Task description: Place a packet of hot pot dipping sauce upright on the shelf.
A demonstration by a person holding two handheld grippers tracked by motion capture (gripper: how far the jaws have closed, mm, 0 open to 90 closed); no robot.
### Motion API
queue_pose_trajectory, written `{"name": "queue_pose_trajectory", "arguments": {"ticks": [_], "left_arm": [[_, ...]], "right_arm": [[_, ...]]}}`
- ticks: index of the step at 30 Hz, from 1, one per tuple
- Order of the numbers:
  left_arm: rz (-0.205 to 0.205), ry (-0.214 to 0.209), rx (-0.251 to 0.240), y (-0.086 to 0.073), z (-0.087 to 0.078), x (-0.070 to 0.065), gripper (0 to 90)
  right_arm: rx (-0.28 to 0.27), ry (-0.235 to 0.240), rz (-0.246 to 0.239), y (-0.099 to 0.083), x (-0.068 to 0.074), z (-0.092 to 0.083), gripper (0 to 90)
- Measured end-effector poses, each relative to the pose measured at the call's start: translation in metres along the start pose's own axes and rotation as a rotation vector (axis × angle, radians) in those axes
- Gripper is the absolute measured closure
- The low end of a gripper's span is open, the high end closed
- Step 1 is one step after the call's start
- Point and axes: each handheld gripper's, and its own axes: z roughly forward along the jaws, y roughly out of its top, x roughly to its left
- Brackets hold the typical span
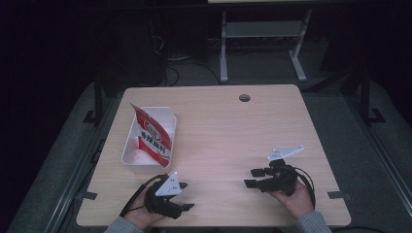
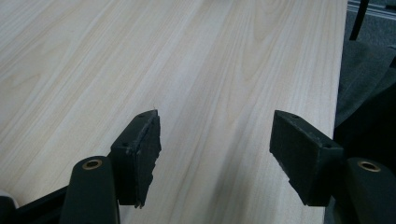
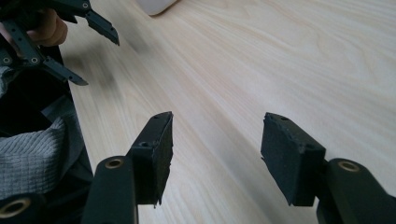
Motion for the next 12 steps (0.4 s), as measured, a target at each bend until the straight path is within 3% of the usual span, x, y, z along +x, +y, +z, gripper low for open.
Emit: {"name": "queue_pose_trajectory", "arguments": {"ticks": [7,12], "left_arm": [[0.001,0.002,0.003,0.000,0.000,-0.001,32.9],[0.006,0.005,-0.003,0.000,-0.002,-0.002,32.9]], "right_arm": [[-0.009,0.006,0.025,-0.021,0.000,0.001,43.4],[-0.006,0.012,0.008,-0.019,0.006,0.005,43.5]]}}
